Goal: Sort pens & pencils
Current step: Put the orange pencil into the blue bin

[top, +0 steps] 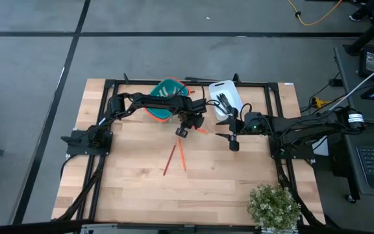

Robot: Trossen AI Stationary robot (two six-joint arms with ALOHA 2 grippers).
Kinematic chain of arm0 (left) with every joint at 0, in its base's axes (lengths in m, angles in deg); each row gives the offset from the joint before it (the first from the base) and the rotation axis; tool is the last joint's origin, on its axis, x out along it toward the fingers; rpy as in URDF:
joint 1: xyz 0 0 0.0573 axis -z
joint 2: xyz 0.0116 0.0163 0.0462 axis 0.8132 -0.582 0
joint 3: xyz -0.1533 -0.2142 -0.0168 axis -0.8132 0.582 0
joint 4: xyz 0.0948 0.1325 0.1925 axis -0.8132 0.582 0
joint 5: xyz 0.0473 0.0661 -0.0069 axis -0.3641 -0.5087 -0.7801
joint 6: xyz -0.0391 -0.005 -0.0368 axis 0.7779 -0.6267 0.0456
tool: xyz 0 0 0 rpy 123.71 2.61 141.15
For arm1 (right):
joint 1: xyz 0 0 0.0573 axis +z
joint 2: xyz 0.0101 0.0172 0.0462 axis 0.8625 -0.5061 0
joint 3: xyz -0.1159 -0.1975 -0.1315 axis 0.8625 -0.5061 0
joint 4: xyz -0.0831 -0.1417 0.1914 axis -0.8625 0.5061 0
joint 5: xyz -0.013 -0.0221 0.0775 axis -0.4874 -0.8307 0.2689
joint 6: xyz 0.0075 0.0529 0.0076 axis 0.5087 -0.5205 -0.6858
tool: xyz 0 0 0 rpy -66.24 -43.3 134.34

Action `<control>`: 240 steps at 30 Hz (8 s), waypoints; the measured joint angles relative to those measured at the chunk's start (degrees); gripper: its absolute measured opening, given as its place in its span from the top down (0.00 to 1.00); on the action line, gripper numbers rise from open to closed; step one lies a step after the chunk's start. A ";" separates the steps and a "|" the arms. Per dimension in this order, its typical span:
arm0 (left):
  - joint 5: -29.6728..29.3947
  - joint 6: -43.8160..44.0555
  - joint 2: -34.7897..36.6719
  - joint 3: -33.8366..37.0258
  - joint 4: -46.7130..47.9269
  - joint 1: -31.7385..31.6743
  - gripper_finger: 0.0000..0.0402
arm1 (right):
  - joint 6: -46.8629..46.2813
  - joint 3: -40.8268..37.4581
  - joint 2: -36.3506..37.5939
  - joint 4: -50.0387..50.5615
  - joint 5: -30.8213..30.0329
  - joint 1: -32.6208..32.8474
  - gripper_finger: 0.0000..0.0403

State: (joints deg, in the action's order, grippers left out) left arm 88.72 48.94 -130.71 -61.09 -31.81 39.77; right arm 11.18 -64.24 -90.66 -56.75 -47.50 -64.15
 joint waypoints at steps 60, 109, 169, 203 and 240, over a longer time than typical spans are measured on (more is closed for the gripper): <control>-2.91 7.52 1.39 -14.27 23.55 1.63 1.00 | -5.07 -0.08 0.00 3.36 0.02 0.01 0.46; -11.44 23.68 70.12 71.38 -62.69 14.33 1.00 | -5.53 46.87 -38.16 41.38 2.89 -11.55 0.46; -12.41 25.49 68.17 71.36 -59.19 9.18 0.73 | 1.70 59.80 -55.06 50.41 4.48 -23.48 0.46; -12.44 25.46 68.17 71.36 -59.18 9.18 0.73 | 2.14 60.08 -59.36 53.65 10.98 -25.70 0.49; -12.44 25.53 68.18 71.34 -59.21 9.20 0.74 | -2.97 60.19 -62.13 54.70 7.40 -21.51 0.97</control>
State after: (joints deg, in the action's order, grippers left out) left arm 76.28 74.47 -62.53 10.25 -91.02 48.97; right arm 8.21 -4.05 -152.79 -2.05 -40.10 -85.66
